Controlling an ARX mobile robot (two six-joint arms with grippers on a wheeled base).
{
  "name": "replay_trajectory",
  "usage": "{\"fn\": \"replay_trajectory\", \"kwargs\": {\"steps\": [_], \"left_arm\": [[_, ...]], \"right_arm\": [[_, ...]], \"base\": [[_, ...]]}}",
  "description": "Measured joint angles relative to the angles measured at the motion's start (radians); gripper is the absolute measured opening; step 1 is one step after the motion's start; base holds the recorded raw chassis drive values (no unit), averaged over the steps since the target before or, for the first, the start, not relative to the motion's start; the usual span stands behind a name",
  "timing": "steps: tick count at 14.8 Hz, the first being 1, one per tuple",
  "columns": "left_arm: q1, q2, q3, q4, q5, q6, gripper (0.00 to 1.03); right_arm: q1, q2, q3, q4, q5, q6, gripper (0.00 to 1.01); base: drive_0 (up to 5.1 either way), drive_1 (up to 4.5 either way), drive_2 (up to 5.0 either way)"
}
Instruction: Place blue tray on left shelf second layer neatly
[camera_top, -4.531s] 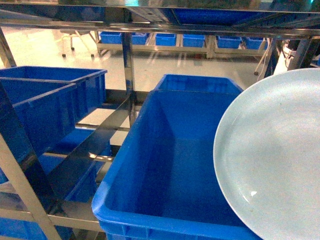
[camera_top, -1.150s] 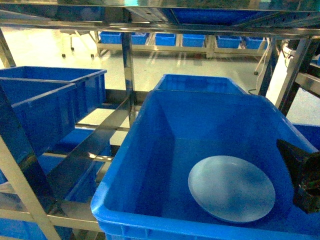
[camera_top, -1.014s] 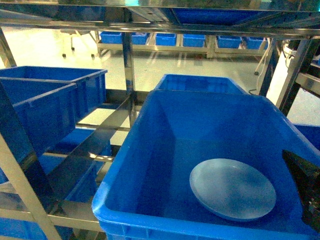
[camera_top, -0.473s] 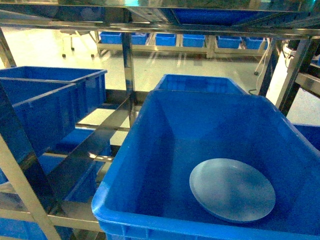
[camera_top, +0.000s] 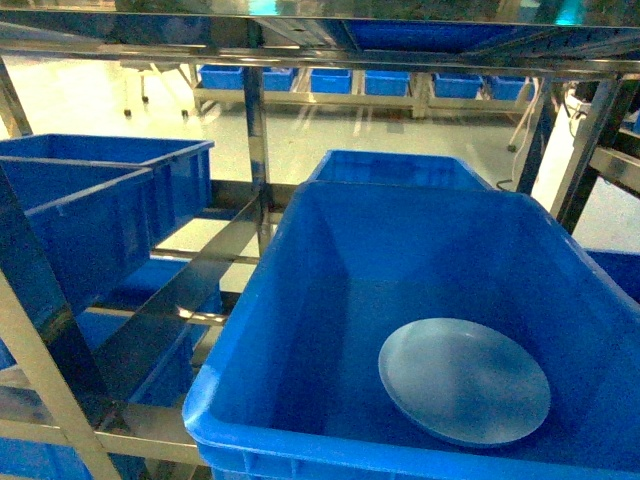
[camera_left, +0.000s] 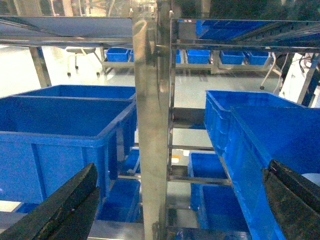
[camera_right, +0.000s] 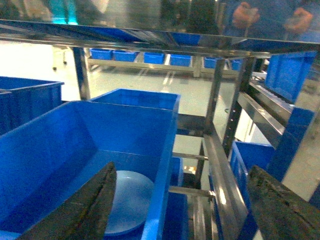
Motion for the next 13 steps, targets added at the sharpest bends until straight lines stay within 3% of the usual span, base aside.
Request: {"fn": "replay_trajectory", "kwargs": {"steps": [2, 10, 12, 13], "left_arm": [[0.0, 0.0, 0.0, 0.001, 0.001, 0.0, 0.98], [0.0, 0.0, 0.0, 0.001, 0.001, 0.0, 0.98], [0.0, 0.0, 0.0, 0.001, 0.001, 0.0, 0.98], [0.0, 0.0, 0.0, 0.002, 0.001, 0.0, 0.98]], "right_arm": [[-0.002, 0.0, 0.0, 0.0, 0.029, 0.004, 0.52], [-0.002, 0.0, 0.0, 0.0, 0.029, 0.004, 0.23], [-0.002, 0.0, 0.0, 0.0, 0.029, 0.004, 0.12], [-0.002, 0.0, 0.0, 0.0, 0.029, 0.003, 0.01]], "base": [[0.0, 0.0, 0.0], [0.0, 0.0, 0.0], [0.0, 0.0, 0.0], [0.0, 0.0, 0.0]]}}
